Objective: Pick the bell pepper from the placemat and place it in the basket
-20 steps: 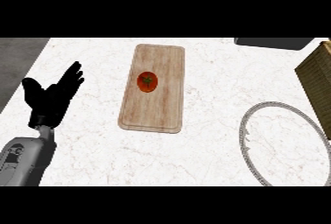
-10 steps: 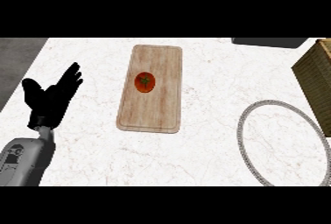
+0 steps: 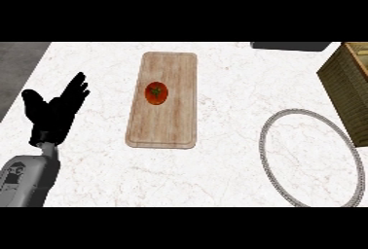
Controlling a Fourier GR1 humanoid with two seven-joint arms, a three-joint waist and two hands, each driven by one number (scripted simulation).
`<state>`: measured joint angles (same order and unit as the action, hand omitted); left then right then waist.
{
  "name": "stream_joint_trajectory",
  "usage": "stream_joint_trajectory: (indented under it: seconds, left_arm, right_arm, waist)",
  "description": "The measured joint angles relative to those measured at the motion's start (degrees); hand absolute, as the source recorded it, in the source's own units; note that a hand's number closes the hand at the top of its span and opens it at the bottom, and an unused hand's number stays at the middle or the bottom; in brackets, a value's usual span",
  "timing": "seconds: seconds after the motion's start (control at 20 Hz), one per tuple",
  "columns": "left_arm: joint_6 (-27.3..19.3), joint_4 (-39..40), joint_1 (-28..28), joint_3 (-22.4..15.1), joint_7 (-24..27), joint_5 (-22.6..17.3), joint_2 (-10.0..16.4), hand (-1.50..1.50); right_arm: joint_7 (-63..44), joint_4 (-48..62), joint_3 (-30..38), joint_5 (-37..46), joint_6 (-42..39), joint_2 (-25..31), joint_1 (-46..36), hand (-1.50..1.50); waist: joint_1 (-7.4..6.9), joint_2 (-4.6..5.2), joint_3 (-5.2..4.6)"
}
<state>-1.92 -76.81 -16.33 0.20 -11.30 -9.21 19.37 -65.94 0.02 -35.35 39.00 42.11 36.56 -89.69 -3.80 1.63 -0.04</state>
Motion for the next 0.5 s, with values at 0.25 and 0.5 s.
stream_joint_trajectory:
  seconds: [0.25, 0.5]
  left_arm:
    - [0.8, 0.2, 0.9, 0.8, 0.5, -0.4, 0.3, 0.0]
    - [1.3, -1.0, 2.1, 1.2, -0.1, -0.6, 0.8, 0.0]
  right_arm:
    - [1.4, 0.0, 1.6, -1.3, 2.7, 1.0, 2.6, 1.5]
    - [2.5, 0.0, 2.5, -1.8, 6.1, 2.4, 6.9, -1.5]
  waist:
    - [0.41, -0.19, 0.05]
    - [0.79, -0.39, 0.07]
